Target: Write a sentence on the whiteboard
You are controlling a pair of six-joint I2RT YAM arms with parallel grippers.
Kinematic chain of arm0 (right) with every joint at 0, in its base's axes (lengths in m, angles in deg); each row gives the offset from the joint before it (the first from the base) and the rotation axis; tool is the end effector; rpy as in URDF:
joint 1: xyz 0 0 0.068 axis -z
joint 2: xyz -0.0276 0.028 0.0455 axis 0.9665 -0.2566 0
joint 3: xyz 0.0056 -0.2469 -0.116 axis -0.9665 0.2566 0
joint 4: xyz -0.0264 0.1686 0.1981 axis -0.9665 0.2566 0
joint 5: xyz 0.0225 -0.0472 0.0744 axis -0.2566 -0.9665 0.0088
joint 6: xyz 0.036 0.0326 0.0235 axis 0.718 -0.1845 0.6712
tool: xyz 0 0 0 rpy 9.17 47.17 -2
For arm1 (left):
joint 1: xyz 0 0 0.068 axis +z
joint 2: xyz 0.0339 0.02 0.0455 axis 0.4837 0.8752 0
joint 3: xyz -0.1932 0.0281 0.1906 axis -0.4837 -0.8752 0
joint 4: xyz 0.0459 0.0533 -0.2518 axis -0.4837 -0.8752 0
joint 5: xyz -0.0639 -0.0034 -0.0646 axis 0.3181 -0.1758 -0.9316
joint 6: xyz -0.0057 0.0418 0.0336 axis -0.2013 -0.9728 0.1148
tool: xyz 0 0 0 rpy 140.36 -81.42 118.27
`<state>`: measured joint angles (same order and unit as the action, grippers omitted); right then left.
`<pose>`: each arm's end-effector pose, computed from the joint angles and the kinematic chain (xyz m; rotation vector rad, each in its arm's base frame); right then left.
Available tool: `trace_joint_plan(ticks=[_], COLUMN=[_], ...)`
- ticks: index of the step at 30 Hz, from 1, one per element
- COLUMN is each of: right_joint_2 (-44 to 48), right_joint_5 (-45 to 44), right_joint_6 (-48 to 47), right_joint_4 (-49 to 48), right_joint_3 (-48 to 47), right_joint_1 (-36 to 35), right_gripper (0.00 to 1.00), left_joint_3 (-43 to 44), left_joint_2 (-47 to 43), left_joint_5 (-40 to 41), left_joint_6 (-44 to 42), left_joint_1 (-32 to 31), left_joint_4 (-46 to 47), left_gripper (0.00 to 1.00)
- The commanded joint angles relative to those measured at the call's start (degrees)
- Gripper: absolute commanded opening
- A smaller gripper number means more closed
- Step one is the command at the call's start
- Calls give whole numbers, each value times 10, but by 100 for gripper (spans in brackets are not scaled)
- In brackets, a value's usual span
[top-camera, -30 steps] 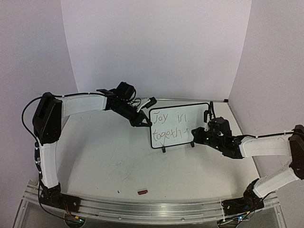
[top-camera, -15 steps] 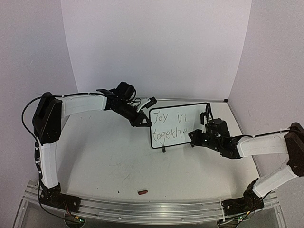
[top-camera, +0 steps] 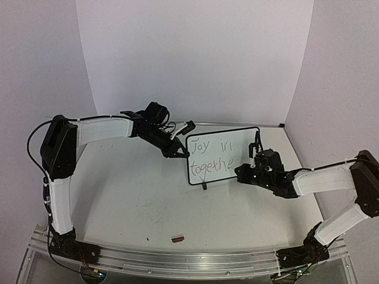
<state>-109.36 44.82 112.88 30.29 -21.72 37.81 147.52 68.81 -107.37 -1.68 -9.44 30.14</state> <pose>0.2317 0.1742 0.1756 -0.0664 2.1384 0.6779 0.3382 -0.2943 0.2388 1.3647 2.0108 -0.9326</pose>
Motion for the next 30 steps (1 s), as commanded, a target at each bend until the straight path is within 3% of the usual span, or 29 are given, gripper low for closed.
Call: trace_joint_plan(ticks=[1, 13, 30], right_joint_2=[23, 100, 54], right_joint_5=[-55, -39, -51], right_joint_6=[9, -2, -16], right_joint_4=[-2, 10, 11], right_joint_3=[-5, 12, -24], right_joint_1=[2, 2, 2], right_gripper=[0, 0, 0], left_joint_3=[-6, -5, -6], left_joint_2=[-25, -26, -25], left_joint_5=[28, 27, 27], left_joint_6=[-14, -13, -13], left_joint_1=[-1, -1, -1], left_joint_4=[-18, -17, -18], left_gripper=[0, 0, 0])
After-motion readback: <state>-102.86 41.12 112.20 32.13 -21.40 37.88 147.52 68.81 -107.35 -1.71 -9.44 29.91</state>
